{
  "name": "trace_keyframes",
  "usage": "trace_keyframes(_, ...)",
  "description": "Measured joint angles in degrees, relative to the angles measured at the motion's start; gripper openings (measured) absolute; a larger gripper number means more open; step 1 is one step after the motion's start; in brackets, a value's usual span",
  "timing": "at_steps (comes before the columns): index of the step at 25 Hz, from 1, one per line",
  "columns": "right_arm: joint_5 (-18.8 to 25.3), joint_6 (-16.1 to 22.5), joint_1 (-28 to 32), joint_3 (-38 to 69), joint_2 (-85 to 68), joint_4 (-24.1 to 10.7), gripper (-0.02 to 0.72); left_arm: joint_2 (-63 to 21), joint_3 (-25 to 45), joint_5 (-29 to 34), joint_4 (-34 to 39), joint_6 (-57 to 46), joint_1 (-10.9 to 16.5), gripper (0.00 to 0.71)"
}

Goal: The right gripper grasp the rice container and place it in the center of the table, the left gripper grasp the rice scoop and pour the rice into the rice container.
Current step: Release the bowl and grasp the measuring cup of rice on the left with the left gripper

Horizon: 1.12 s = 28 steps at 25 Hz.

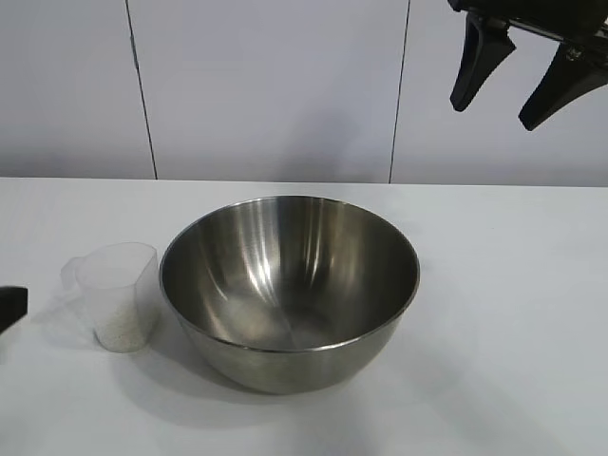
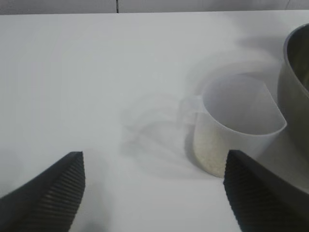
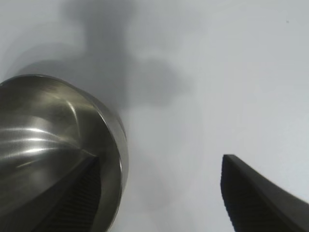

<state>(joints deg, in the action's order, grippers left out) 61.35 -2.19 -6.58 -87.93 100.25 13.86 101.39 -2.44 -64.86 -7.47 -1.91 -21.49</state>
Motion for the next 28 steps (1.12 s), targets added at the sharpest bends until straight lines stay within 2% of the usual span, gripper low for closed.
trace_keyframes(3,0.00,0.00,0.00,0.00,0.00,0.00,0.487,7.18,-1.19,-0.34,0.36,-0.27,0.00,0.572)
trace_keyframes(5,-0.02,0.00,0.00,0.00,0.00,0.00,0.487,9.07,-2.24,-0.34,0.50,0.58,0.00,0.570)
trace_keyframes(13,-0.93,-0.01,0.00,0.00,0.00,0.00,0.487,9.50,-7.34,-1.17,0.50,2.70,0.00,0.570)
trace_keyframes(22,-0.93,-0.07,0.00,0.00,0.00,0.00,0.487,9.50,-9.06,-1.23,-4.03,2.72,0.00,0.570)
trace_keyframes(28,-1.10,-0.17,0.00,0.00,0.00,0.00,0.487,9.72,-9.06,-1.23,-4.39,2.71,0.00,0.570)
